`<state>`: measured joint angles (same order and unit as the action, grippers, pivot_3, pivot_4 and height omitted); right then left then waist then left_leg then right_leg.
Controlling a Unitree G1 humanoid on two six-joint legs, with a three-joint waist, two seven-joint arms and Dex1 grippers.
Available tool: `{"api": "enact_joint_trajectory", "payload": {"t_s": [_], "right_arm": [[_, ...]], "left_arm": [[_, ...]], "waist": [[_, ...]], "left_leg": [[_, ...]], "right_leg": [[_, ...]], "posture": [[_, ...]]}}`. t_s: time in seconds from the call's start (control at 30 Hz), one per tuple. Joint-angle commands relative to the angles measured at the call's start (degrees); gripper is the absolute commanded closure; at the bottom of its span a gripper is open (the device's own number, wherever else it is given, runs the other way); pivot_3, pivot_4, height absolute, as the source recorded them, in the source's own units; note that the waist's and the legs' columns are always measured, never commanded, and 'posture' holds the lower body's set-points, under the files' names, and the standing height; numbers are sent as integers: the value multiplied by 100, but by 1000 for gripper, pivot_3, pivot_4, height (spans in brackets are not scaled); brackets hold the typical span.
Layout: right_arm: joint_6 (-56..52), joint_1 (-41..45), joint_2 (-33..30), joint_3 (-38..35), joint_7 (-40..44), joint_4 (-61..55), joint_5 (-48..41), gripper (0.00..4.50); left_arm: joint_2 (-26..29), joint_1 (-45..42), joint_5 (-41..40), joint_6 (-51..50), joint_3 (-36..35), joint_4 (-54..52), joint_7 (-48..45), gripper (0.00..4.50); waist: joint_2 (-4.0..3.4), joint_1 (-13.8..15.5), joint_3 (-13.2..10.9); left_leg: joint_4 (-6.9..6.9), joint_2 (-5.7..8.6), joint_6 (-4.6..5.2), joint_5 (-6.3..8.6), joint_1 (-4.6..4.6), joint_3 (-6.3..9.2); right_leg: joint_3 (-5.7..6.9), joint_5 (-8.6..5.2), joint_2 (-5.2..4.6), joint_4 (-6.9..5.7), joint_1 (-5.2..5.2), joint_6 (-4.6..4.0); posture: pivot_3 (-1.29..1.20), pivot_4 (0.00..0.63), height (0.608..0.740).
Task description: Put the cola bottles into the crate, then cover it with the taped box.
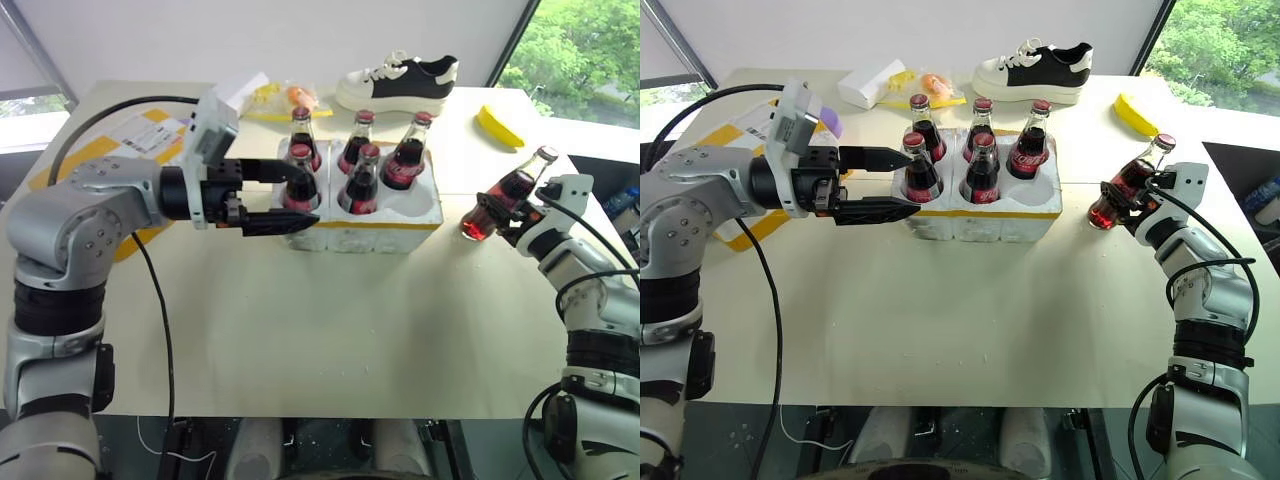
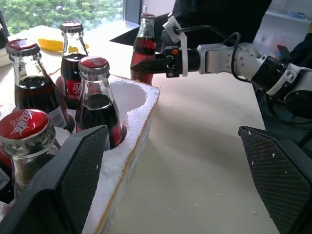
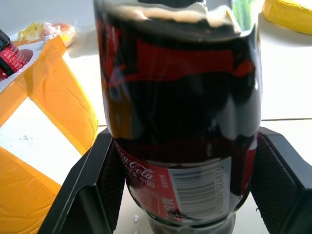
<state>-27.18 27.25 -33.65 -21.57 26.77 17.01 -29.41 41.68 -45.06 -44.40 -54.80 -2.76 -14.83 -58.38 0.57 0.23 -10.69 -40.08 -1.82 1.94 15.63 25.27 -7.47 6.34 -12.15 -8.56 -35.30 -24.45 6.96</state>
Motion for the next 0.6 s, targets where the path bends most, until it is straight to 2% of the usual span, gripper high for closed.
{"api": "enact_joint_trajectory", "payload": {"t_s": [0.03,0.2,0.33,0.47,0.6], "right_arm": [[111,3,-106,-172,39,-381,-27,1691],[-387,264,-361,-367,77,-1483,-525,1691],[-894,537,-380,-340,49,-2231,-998,1691],[-1378,954,-225,-46,108,-2965,-1590,1691],[-1572,1011,-136,338,195,-3229,-1709,1691]], "left_arm": [[62,-78,-51,43,-25,-185,34,0],[69,-41,-68,26,-52,-224,81,0],[92,-6,-78,33,-64,-230,100,0],[84,0,-49,55,-58,-210,131,0],[83,6,-47,60,-81,-221,172,0]], "waist": [[0,0,0],[-44,-3,-26],[-51,-18,-30],[-50,-87,-30],[-45,-65,-26]], "left_leg": [[0,0,0,0,0,0],[0,0,0,0,3,-1],[7,-1,-5,-3,5,-2],[8,-1,-6,-3,5,-2],[8,0,-5,-3,5,1]], "right_leg": [[0,0,0,0,0,0],[-1,0,-1,-1,-5,0],[-2,0,2,-3,-14,0],[-2,0,2,-2,-14,0],[-1,0,1,-1,-10,0]], "posture": [[0,150,740],[0,150,740],[0,150,740],[0,150,740],[0,150,740]]}}
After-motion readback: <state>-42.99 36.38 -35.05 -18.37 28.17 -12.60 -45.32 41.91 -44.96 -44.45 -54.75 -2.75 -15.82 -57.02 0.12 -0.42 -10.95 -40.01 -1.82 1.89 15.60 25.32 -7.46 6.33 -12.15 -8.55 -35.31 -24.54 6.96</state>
